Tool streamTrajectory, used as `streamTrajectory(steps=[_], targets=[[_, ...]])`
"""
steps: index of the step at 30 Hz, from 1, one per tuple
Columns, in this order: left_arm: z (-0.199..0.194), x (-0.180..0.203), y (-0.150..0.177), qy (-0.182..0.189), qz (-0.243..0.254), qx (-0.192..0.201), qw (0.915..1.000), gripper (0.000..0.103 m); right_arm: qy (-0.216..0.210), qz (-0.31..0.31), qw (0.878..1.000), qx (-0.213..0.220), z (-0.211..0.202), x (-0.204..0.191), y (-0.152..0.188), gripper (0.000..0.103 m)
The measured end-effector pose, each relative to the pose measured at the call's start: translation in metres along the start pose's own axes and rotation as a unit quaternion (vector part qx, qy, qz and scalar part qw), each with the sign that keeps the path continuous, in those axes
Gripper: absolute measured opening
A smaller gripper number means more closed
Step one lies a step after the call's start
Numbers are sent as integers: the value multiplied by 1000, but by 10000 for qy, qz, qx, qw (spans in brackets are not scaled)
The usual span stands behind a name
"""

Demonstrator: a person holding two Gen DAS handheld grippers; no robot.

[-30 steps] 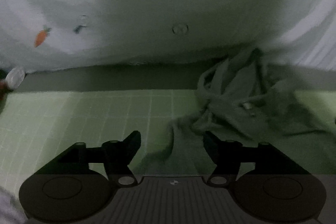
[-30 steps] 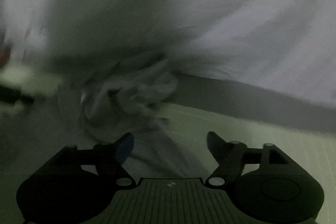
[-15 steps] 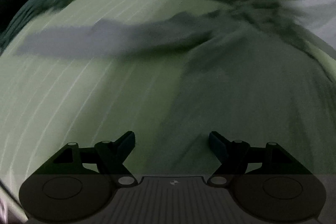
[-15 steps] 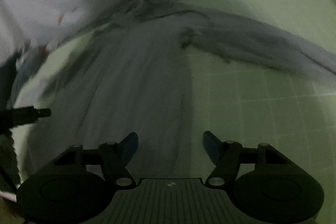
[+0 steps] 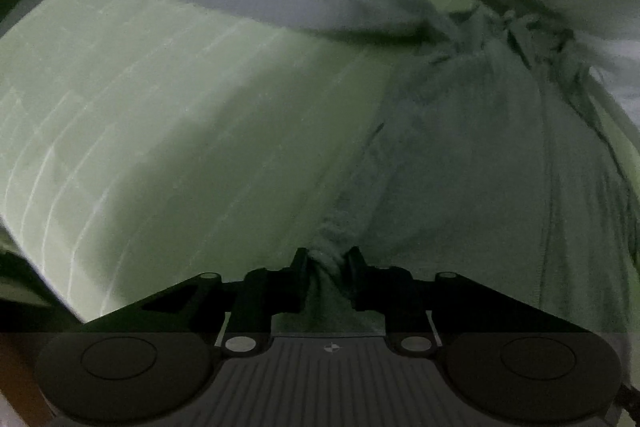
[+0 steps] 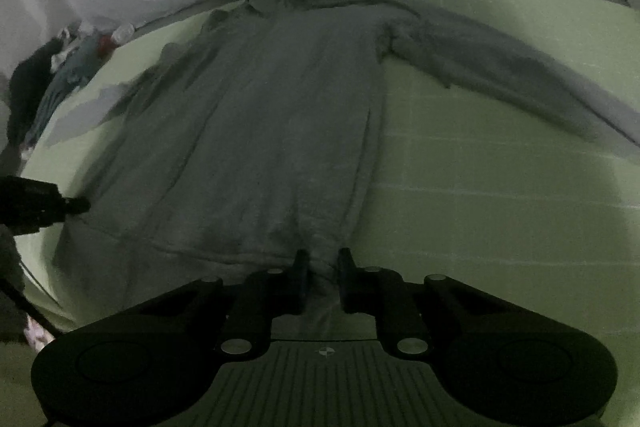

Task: Fold clothes

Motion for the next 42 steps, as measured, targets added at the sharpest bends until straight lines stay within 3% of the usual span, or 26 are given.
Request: streamTrajectory(steps=[2,3,5,7,8,9,12,13,16,20,23,26,29,32,33,39,42], targets=[[-5,1,0,-122,144,-80,9998,46,56,58,10000,-39,0,6,5,28],[-7,2,0,-188,196,-142,9995,60,45,86,9999,39,-3,8,3,35],[-16,6,-8,-37,194,-48,9998,62,111,269,9989,374,-17,19,-8,53],[-25,12,-16,83,240,112,9996,68,306,645,9923,1013,-45,46,-28,89],[-31,18,-21,151,348,241,9990,70,552,853,9866,1275,-57,66,-34,94],[-37,27,-27,211,535,383,9976,77,815,1061,9792,1527,-69,87,-40,96],[-36,55,-29,248,1091,441,9927,78,1657,1622,9549,1855,-91,149,-39,96],[-33,62,-28,258,1223,400,9914,78,2266,2188,9296,1915,-101,200,-29,96],[-24,91,-20,459,1466,211,9879,78,2971,2631,8963,1981,-113,267,-7,95],[-18,116,-10,613,1697,64,9836,78,3846,1843,8889,1672,-118,301,4,95],[-14,131,-1,699,1897,-63,9793,79,4027,866,9012,1348,-110,303,1,93],[-9,144,4,760,1985,-136,9771,79,4225,167,8995,1105,-96,304,-5,92],[1,163,6,829,2098,-180,9741,79,4310,-353,8973,888,-77,307,-9,83],[4,186,9,932,2326,-154,9680,79,4360,-604,8945,777,-67,310,-14,41],[5,198,9,1000,2426,-129,9649,79,4308,-610,8976,703,-64,310,-16,17],[11,262,15,1269,2996,46,9456,79,4308,-1086,8944,511,-80,289,-25,11],[11,280,16,1377,3118,115,9401,80,3731,-907,9213,617,-129,261,-39,10]])
Point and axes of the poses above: each gripper's, at about its wrist camera, not at the fingertips, and z roughly the way its jaws point, x to its right, y to its underside, the point moved 10 cm from there along z, roughly the way its jaws point, and after that the axes turned 1 degree about x, right-handed, at the moved point
